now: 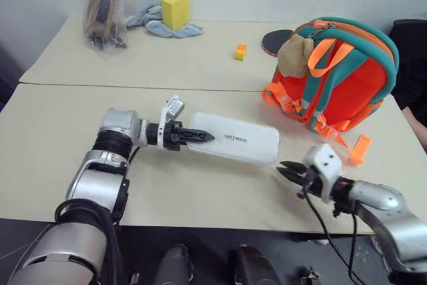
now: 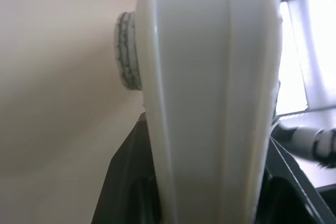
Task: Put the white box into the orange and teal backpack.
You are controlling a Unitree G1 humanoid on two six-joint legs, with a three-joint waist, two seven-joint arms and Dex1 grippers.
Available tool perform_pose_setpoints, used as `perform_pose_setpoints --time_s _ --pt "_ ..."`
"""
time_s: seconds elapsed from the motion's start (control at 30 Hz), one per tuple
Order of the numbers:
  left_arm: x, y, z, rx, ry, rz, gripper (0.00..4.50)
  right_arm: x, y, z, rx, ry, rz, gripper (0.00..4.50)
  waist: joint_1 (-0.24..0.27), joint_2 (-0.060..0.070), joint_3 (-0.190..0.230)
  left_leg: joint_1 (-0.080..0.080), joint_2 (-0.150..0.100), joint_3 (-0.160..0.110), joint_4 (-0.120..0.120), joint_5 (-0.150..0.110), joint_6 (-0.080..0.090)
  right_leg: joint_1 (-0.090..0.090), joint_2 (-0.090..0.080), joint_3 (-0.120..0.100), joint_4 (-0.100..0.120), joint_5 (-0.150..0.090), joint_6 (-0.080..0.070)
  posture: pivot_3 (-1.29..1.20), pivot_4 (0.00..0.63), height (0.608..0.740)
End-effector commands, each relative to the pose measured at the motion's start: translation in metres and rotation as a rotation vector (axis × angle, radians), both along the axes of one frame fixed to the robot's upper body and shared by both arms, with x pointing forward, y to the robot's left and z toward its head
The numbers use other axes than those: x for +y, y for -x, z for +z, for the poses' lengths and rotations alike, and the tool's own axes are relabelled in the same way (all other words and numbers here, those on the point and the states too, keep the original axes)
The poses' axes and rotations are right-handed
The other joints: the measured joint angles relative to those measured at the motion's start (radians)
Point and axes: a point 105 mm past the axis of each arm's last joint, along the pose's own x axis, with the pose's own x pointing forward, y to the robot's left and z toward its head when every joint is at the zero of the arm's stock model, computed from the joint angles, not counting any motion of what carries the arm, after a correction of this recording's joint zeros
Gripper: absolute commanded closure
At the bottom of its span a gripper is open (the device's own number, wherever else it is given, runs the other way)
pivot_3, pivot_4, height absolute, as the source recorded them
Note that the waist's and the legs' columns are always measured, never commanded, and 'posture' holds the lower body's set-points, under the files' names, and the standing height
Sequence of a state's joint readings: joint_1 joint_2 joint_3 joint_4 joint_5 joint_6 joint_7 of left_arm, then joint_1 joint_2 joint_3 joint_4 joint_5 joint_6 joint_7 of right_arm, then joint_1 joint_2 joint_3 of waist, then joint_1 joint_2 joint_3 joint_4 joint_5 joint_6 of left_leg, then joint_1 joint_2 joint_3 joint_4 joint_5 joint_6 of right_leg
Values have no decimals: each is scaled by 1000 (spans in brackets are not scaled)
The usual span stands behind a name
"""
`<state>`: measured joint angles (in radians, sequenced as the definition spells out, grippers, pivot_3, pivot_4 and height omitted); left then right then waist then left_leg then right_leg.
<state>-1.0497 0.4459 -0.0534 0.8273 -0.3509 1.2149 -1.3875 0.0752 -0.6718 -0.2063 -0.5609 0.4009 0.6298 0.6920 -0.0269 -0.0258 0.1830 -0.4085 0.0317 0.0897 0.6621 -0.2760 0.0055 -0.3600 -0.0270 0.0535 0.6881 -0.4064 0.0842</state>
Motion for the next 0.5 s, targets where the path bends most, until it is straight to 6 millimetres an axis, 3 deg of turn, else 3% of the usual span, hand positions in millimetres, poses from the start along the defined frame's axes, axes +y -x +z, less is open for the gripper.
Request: perform_pose_setpoints --time_s 0.03,0.13,0.3,0.4,0.5 --pt "9 -9 30 -83 79 124 3140 -22 10 34 -75 -79 -110 2629 -1 0 0 1 0 0 0 0 0 1 0 0 0 0 0 0 150 740" --pt "21 -9 49 -117 157 226 3140 -48 9 55 -111 -142 -208 1541 -1 0 0 1 0 0 1 0 0 1 0 0 0 0 0 0 150 740" --pt "32 5 73 -209 220 312 3140 -82 -32 90 -198 -306 -370 7 -3 0 0 2 0 1 1 0 0 0 0 0 0 0 0 0 150 740" --pt "34 11 76 -238 214 344 3140 -82 -58 98 -189 -396 -381 7 -3 0 0 2 0 1 1 0 -1 -1 0 0 0 0 0 0 150 740" --pt "40 13 78 -255 208 382 3140 -64 -83 103 -129 -504 -319 7 -4 0 0 2 0 1 0 1 -2 -1 1 0 0 0 0 0 150 740"
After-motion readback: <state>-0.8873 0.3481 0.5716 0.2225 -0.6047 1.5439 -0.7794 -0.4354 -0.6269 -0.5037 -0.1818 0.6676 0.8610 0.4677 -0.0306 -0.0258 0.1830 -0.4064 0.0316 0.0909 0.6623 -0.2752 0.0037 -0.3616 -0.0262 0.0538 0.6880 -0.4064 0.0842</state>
